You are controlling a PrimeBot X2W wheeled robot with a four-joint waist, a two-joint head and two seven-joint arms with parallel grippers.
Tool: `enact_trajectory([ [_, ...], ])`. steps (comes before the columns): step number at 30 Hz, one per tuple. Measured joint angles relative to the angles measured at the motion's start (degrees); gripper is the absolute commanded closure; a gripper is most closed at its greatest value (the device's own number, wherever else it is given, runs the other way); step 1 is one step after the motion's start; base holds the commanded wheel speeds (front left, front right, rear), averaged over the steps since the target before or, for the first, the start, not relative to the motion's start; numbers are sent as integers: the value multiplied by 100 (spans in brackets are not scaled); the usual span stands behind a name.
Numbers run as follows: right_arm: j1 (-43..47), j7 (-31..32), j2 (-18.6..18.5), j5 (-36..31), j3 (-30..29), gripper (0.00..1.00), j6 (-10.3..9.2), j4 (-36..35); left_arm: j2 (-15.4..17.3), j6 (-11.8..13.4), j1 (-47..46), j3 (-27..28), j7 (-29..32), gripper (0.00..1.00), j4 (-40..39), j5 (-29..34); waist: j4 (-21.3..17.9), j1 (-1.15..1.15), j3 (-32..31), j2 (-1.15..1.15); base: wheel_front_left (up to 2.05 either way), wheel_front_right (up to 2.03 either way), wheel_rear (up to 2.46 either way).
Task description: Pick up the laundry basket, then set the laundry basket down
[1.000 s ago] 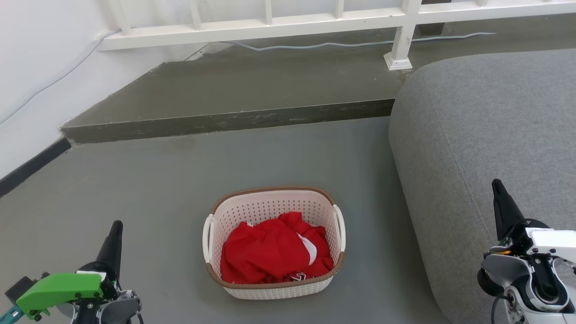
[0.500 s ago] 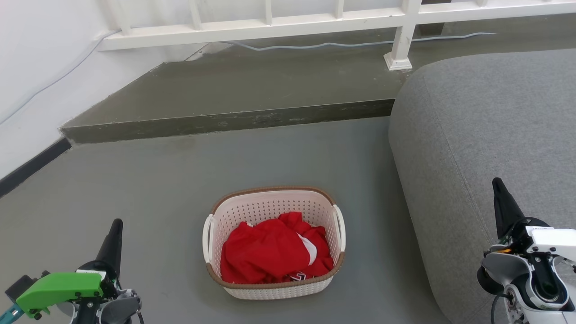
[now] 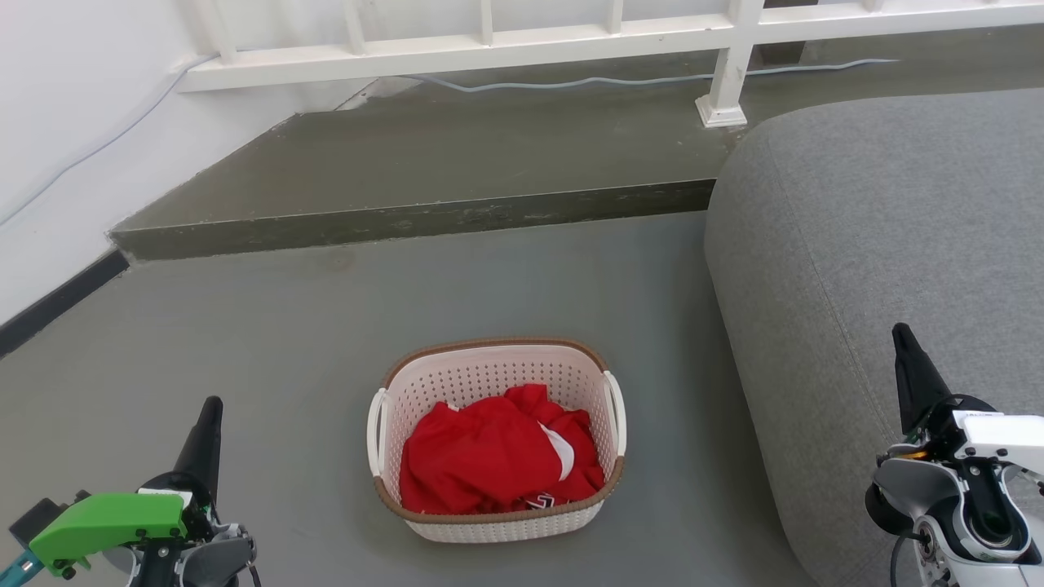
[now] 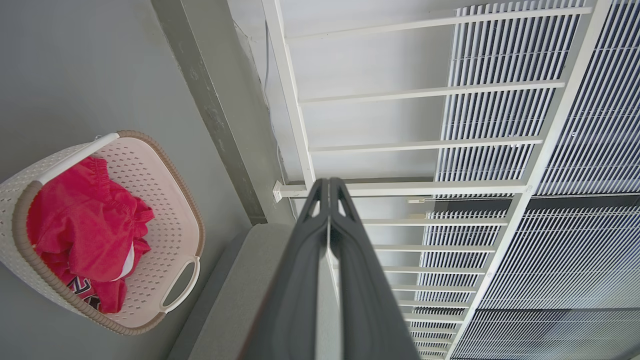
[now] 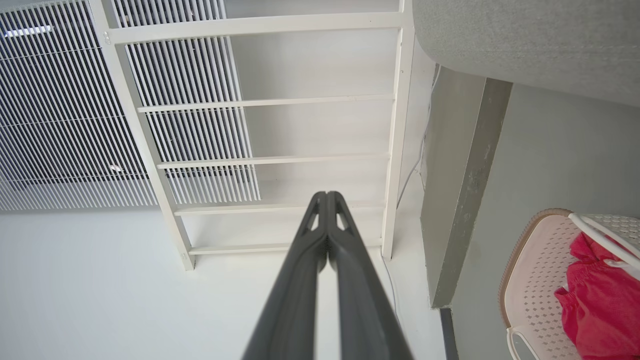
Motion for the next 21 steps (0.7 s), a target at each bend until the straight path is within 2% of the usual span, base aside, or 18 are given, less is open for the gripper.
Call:
enact_trajectory([
  [21,-5,1,1,0,-12,100,2,27,-2,0,-1,7,0,100,-1,0,-1,0,-1,0,0,0,0],
])
